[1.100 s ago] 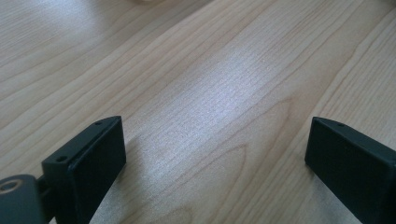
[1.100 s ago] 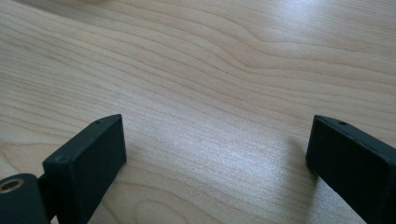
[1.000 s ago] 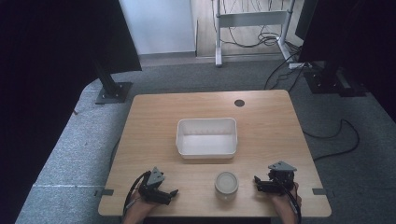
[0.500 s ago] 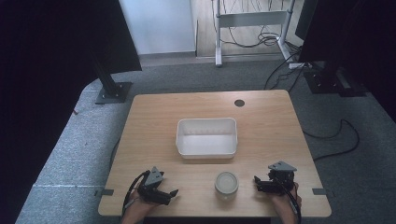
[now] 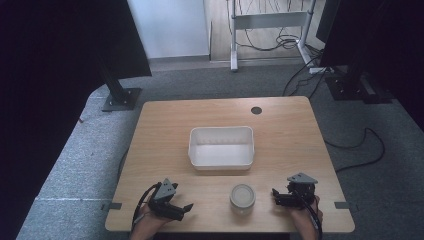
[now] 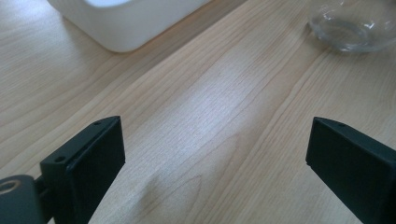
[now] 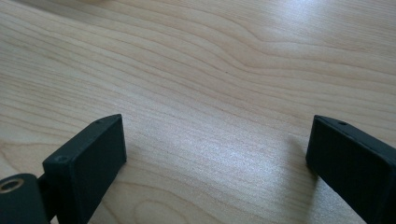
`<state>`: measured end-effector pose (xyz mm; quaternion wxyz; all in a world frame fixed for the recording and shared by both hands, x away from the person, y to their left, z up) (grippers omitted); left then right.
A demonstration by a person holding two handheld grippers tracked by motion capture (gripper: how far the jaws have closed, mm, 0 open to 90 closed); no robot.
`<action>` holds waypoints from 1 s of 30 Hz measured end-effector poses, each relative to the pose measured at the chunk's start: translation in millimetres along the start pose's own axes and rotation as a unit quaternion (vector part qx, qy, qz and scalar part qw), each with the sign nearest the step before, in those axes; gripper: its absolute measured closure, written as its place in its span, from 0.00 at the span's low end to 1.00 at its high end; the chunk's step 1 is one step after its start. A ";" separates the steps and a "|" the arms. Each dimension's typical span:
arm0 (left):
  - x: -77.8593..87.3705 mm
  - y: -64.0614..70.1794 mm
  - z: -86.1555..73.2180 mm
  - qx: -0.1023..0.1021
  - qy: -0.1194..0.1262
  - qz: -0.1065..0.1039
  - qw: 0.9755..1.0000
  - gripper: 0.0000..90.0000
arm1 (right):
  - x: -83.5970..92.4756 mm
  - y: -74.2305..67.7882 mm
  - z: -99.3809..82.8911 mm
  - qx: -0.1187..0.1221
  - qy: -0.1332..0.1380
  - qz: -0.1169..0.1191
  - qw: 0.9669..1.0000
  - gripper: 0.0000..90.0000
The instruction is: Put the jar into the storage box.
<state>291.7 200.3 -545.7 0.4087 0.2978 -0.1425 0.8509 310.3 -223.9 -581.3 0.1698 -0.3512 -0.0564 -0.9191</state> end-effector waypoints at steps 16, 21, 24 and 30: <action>-0.2 13.0 20.2 -0.016 0.013 -0.014 1.000 0.04 | 0.0 0.0 0.0 0.000 0.000 0.000 1.000 0.05; -2.0 17.6 25.1 -0.019 0.014 -0.020 1.000 0.04 | 0.1 0.0 -0.1 0.000 0.000 0.000 1.000 0.05; -3.0 19.6 27.5 -0.019 0.016 -0.022 0.999 0.04 | 0.1 0.0 0.0 0.000 0.000 0.000 1.000 0.05; -4.2 24.5 34.2 -0.022 0.022 -0.030 0.999 0.04 | 0.0 0.0 0.0 0.000 0.000 0.000 1.000 0.05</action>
Point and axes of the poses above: each handheld gripper's, and its own axes: x roughly backward along the jaws, z roughly out of its top, y roughly to its right, the point moved 3 cm from there along -x, roughly forward along the jaws, and after that the axes turned 2 degrees about y, right-handed, at the moved point
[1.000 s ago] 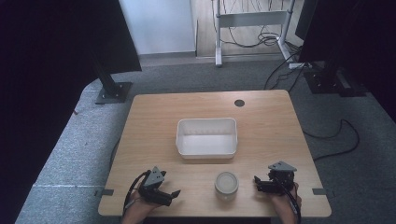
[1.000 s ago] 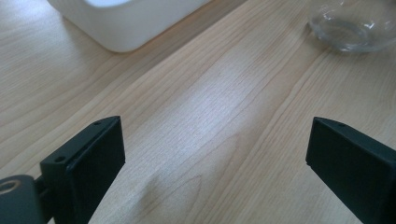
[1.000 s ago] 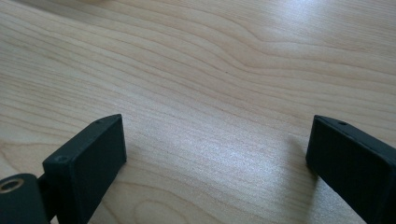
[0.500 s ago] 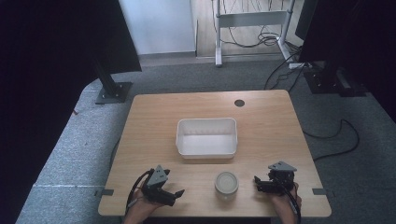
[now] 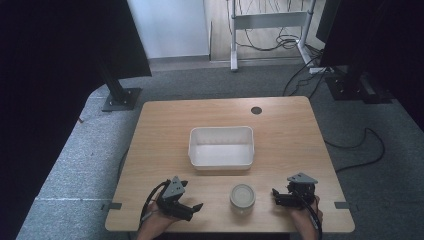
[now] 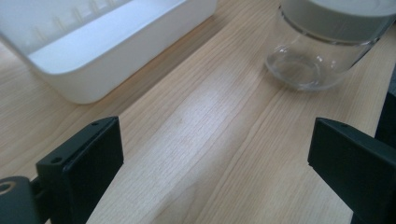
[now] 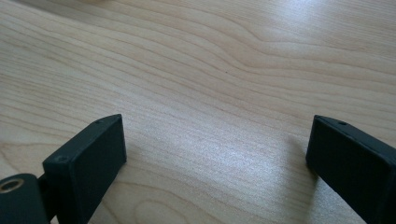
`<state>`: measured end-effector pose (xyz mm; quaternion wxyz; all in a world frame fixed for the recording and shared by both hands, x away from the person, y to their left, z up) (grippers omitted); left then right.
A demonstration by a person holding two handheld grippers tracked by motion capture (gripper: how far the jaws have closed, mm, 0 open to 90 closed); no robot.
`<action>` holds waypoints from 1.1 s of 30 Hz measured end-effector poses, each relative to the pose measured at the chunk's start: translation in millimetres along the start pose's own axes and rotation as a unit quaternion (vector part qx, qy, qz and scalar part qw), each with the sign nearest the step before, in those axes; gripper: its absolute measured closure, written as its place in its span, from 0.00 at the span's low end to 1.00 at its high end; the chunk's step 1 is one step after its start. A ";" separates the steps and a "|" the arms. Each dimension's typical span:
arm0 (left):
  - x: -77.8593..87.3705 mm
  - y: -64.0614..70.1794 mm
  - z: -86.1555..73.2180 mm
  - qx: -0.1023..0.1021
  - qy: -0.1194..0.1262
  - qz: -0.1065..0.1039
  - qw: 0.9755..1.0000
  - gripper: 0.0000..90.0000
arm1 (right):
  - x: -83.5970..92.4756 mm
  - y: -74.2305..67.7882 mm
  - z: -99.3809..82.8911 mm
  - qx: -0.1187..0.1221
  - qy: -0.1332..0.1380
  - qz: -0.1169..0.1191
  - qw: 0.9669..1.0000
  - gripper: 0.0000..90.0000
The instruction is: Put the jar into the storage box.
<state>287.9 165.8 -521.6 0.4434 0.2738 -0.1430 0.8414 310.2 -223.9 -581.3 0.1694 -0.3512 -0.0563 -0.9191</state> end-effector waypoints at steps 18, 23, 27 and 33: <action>-11.4 19.2 23.7 -0.016 0.015 -0.022 1.000 0.03 | 0.0 0.0 0.0 0.000 0.000 0.000 1.000 0.05; -17.1 25.6 30.9 -0.018 0.021 -0.031 0.999 0.03 | 0.0 0.0 0.0 0.000 0.000 0.000 1.000 0.05; -22.4 31.1 36.5 -0.021 0.024 -0.038 0.999 0.03 | 0.0 0.0 0.0 0.000 0.000 0.000 1.000 0.05; -30.8 39.6 43.3 -0.024 0.028 -0.051 0.998 0.03 | 0.0 0.0 0.0 0.000 0.000 0.000 1.000 0.05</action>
Point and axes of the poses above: each handheld gripper's, and its own axes: x roughly backward along the jaws, z roughly out of its top, y roughly to its right, the point moved 3 cm from there along -x, roughly forward along the jaws, and after that the axes turned 2 degrees about y, right-handed, at the moved point
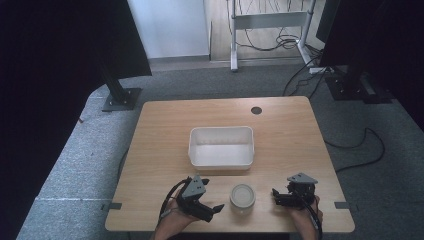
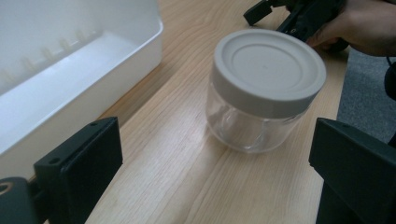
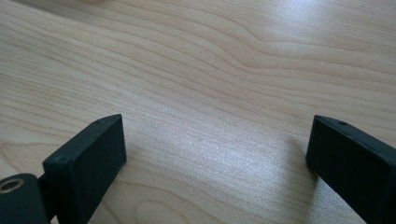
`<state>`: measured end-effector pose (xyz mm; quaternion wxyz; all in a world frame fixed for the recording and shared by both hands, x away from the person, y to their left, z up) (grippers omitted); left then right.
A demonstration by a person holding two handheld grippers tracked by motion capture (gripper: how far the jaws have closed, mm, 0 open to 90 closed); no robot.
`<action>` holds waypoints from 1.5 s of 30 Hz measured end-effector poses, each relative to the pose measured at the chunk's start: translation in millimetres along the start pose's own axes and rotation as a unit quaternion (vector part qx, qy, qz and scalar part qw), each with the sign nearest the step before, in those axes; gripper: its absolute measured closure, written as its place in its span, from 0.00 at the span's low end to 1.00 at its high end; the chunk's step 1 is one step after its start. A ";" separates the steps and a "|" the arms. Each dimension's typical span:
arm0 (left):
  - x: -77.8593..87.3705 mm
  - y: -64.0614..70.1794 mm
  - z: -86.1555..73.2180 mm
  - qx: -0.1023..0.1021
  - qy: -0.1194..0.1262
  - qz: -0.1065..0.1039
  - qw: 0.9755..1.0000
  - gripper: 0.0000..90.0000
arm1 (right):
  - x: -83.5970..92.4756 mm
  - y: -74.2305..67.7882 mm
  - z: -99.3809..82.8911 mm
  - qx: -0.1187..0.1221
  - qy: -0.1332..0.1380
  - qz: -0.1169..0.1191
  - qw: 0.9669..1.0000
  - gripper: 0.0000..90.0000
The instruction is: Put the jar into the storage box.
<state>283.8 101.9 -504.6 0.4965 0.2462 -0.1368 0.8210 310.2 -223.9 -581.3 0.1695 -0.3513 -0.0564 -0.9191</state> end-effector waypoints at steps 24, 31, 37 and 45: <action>-40.7 22.8 12.6 -0.017 -0.010 -0.024 1.000 0.02 | 0.2 -0.1 -0.2 0.000 0.000 0.000 1.000 0.05; -52.8 27.3 12.4 -0.019 -0.018 -0.027 0.999 0.02 | 0.2 -0.1 -0.2 0.000 0.000 0.000 1.000 0.05; -63.5 30.1 12.0 -0.022 -0.027 -0.027 0.999 0.02 | 0.2 -0.1 -0.1 0.000 0.000 0.001 1.000 0.05; -77.0 32.2 8.4 -0.023 -0.039 -0.021 0.999 0.02 | 0.2 -0.2 -0.2 0.000 0.000 0.000 1.000 0.05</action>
Point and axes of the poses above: each handheld gripper's, and its own axes: x roughly backward along the jaws, z roughly out of its top, y roughly to its right, the point moved 3 cm from there along -x, roughly forward along the jaws, and after that the axes turned 2 degrees about y, right-handed, at the moved point
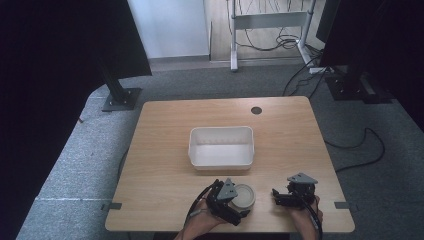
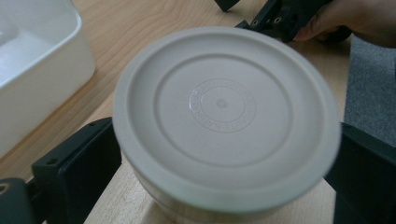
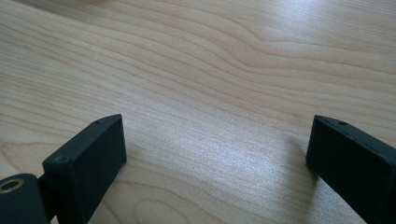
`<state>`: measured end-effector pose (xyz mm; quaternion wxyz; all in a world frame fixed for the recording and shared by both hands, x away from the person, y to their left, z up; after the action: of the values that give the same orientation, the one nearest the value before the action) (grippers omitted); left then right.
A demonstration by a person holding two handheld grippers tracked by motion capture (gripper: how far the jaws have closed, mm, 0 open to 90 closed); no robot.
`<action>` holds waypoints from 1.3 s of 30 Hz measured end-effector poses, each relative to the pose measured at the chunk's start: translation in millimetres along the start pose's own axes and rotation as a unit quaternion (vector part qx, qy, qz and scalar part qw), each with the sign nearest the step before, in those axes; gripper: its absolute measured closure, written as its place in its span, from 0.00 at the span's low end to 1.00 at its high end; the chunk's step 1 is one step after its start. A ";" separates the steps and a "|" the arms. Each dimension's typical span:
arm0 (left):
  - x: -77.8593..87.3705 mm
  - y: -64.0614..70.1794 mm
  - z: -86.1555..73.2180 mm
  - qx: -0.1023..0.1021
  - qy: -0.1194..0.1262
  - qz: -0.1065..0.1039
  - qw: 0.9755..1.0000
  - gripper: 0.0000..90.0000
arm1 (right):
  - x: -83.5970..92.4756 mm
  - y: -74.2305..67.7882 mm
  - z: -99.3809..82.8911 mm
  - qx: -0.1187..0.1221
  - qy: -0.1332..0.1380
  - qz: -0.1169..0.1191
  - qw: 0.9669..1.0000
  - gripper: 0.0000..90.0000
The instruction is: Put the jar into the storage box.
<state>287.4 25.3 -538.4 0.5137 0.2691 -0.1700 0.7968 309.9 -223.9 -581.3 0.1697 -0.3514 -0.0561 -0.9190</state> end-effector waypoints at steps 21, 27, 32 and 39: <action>-17.5 3.3 -4.5 -0.005 -0.003 0.020 1.000 0.11 | 0.0 0.0 0.0 0.000 0.000 0.000 1.000 0.05; -16.7 2.6 -4.5 -0.009 -0.001 0.030 0.999 0.11 | 0.0 0.0 0.0 0.000 0.000 0.000 1.000 0.05; -14.1 -1.0 -3.8 -0.004 -0.002 0.034 0.999 0.11 | -0.1 0.0 0.0 0.001 0.000 0.001 1.000 0.05; -8.1 -4.4 1.2 -0.004 0.002 0.034 0.999 0.11 | 0.0 -0.1 0.0 0.001 0.000 0.001 1.000 0.05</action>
<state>294.4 20.5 -542.3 0.4879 0.2593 -0.1810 0.8136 309.9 -223.8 -581.3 0.1706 -0.3511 -0.0567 -0.9189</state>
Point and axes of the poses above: each handheld gripper's, and its own axes: x roughly backward along the jaws, z roughly out of its top, y roughly to its right, the point moved 3 cm from there along -x, roughly forward along the jaws, and after that the axes turned 2 degrees about y, right-handed, at the moved point
